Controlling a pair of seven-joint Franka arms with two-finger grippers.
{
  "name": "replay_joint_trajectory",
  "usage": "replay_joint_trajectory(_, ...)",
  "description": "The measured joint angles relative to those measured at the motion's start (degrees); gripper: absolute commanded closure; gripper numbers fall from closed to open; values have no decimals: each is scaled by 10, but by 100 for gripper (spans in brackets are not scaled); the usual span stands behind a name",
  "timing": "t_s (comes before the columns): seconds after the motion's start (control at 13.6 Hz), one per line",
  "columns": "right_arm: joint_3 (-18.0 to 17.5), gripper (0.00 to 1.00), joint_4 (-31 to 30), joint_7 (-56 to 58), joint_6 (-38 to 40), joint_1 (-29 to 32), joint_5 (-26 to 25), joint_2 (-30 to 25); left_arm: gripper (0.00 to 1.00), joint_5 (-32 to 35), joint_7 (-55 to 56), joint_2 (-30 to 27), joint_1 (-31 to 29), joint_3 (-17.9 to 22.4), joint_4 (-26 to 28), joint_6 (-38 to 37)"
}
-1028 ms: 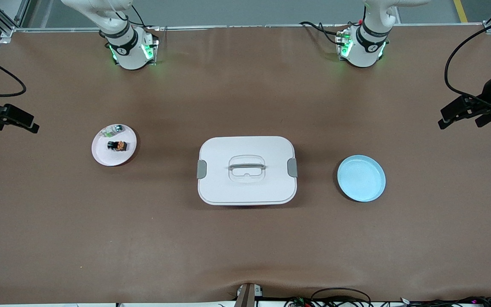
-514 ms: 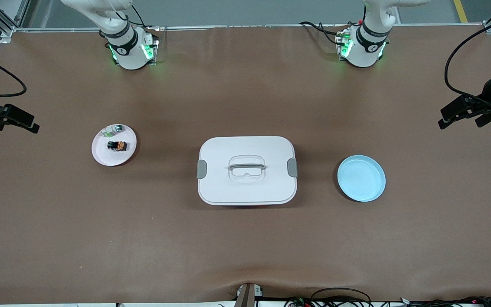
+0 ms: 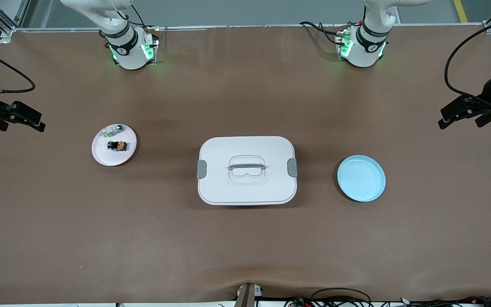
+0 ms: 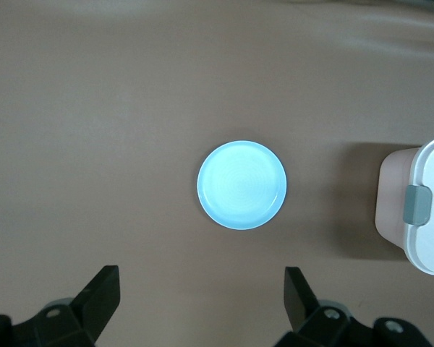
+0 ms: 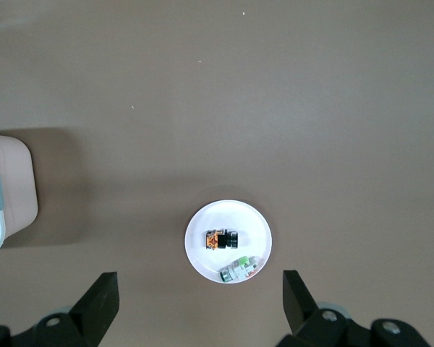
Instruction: Transfer orange switch to right arm and place
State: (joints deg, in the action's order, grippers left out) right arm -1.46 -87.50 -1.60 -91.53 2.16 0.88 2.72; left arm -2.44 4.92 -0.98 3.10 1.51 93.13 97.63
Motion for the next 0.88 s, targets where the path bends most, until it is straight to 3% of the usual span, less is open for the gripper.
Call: replay_joint_trajectory(0.88, 6, 0, 12, 0, 3, -4, -1, -10, 0, 0, 0, 0, 0, 0, -2, 0)
